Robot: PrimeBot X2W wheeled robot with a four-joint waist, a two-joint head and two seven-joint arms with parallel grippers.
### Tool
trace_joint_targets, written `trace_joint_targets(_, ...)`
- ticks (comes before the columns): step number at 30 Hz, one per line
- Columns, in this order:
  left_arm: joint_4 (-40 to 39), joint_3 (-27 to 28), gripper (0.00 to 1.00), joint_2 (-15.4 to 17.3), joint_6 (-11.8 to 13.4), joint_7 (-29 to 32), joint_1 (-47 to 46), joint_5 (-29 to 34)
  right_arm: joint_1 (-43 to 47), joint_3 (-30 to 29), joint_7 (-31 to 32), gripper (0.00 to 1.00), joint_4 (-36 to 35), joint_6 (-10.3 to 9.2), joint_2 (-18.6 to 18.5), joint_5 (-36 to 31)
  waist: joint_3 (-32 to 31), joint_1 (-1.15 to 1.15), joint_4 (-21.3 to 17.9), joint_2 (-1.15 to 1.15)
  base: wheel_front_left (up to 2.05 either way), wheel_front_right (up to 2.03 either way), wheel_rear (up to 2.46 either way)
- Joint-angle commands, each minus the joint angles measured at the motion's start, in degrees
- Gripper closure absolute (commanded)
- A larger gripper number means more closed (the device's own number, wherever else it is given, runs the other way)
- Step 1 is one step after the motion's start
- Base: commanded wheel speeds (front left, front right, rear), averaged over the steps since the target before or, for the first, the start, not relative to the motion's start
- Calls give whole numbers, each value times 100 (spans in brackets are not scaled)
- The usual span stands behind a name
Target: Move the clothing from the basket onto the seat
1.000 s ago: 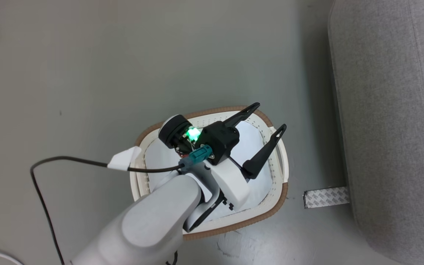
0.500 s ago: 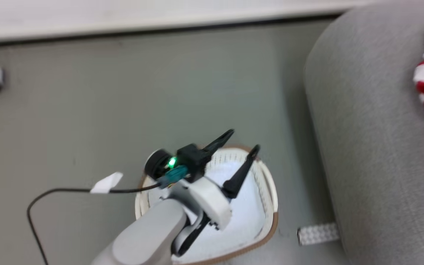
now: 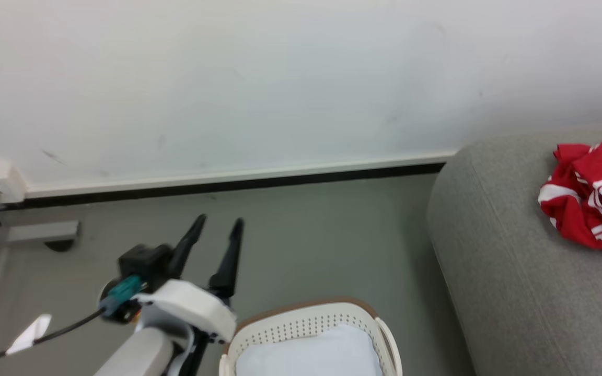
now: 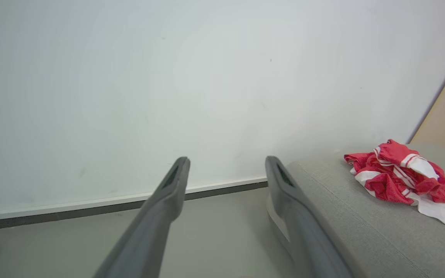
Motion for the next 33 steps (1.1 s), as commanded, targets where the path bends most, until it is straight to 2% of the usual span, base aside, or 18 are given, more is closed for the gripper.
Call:
trace_joint_targets(1,-72,132,0,80,28,-16,262,-115,279,-186,-206,0,-32,-14,159,9,-287,3,201,0,0,0,0)
trace_joint_targets(5,-412,692,0,200,243,-22,784,-25,1064,-924,-947,0,-168,-13,755,-159,-411,3,294,0,0,0,0)
trace_joint_targets(7,-547,942,0,171,238,-19,1124,35,1571,-1256,-1299,0,-255,-13,1098,-341,-453,3,349,0,0,0,0)
trace_joint_targets(13,-707,1663,0,-23,104,-21,1887,381,2943,-2106,-1651,0,-889,-13,2328,-1003,-549,3,488,0,0,0,0)
trace_joint_targets(16,-632,1972,0,-193,-13,-22,2155,732,3506,-2305,-1648,0,-1349,-13,2912,-1342,-580,3,536,0,0,0,0)
trace_joint_targets(20,-520,2314,0,-539,-230,-21,2482,1124,3992,-2406,-1650,0,-1508,-14,3367,-1688,-619,3,549,0,0,0,0)
trace_joint_targets(26,-200,2796,0,-991,-638,-22,2692,1630,4162,-2254,-1651,0,-1403,-13,3631,-1887,-606,3,541,0,0,0,0)
trace_joint_targets(33,-33,3273,0,-1262,-1037,-22,2599,2068,4042,-2162,-1652,0,-1285,-13,3634,-1932,-587,3,547,0,0,0,0)
